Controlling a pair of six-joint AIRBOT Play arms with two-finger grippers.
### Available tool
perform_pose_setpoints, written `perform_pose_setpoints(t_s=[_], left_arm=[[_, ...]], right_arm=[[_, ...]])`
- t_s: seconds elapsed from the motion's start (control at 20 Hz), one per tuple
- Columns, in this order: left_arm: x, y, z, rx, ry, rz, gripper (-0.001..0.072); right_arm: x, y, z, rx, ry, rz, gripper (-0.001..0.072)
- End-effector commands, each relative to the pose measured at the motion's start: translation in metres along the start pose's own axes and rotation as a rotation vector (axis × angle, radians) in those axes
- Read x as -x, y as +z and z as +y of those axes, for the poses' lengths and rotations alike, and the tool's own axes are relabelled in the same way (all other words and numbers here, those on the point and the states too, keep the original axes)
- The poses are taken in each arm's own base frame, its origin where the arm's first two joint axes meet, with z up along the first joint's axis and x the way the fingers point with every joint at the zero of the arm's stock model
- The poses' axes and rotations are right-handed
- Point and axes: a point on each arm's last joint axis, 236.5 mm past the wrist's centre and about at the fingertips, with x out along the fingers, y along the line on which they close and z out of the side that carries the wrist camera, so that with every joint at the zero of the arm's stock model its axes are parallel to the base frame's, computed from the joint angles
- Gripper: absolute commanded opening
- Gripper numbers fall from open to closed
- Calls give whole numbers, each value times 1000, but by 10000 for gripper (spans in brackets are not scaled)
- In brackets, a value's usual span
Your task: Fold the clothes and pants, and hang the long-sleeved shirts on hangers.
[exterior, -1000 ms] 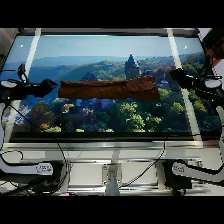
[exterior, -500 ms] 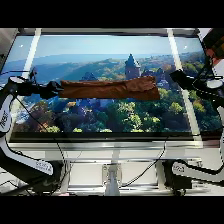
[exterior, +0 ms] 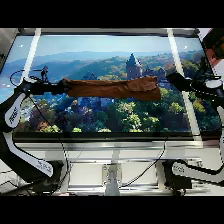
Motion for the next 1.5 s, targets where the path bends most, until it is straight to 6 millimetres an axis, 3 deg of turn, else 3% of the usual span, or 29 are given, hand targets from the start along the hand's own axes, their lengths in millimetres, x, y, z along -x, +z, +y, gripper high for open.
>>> perform_pose_setpoints(t_s=[0.0,0.05,0.1,0.15,0.25,0.4,0.5,0.6,0.75,0.9,1.0,1.25,1.45], left_arm=[[2,21,-26,36,-68,-83,21],[9,25,-32,21,-71,-97,20],[18,30,-40,-4,-74,-117,20],[31,37,-51,-35,-79,-145,20],[58,44,-79,-89,-103,-179,20],[89,33,-125,-170,-167,-161,20],[101,20,-153,-222,-205,-137,20],[111,15,-176,-228,-229,-141,20],[127,11,-208,-247,-273,-165,20],[141,8,-231,-273,-312,-190,20],[140,4,-240,-285,-323,-185,21],[125,-8,-264,-326,-339,-171,21],[115,-1,-281,-339,-330,-235,21]], right_arm=[[-8,-15,24,36,37,43,495],[-12,-19,35,57,50,51,311],[-17,-20,48,85,64,48,77],[-20,-19,63,112,76,33,18],[-26,-8,99,175,106,-24,17],[-40,1,161,254,170,-93,14],[-63,-12,193,246,211,-49,14],[-98,-44,212,221,232,63,14],[-142,-109,233,232,267,264,14],[-169,-169,243,269,267,429,14],[-180,-198,244,290,247,476,14],[-191,-252,256,317,249,547,15],[-196,-261,284,338,283,478,14]])
